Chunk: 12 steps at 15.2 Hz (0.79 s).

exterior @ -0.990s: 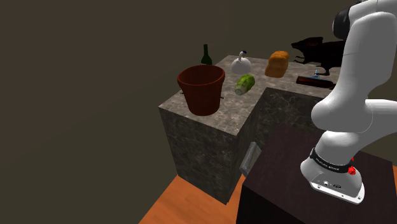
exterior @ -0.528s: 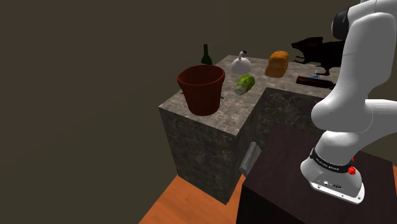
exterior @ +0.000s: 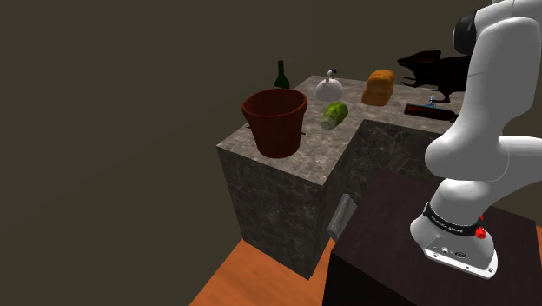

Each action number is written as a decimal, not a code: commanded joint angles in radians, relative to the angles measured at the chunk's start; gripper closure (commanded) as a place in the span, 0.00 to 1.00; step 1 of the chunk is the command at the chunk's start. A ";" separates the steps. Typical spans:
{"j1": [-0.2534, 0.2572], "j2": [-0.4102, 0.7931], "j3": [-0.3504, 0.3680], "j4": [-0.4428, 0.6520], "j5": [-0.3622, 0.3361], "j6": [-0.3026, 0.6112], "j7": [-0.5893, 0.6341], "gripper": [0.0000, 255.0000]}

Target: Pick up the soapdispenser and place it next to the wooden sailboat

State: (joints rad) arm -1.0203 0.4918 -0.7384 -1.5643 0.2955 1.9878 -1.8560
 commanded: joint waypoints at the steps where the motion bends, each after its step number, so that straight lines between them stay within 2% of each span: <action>1: 0.003 -0.011 -0.005 0.019 -0.009 -0.027 0.006 0.00; 4: 0.006 -0.036 -0.016 0.080 -0.029 -0.108 0.020 0.00; 12: 0.006 -0.036 -0.017 0.080 -0.029 -0.108 0.019 0.00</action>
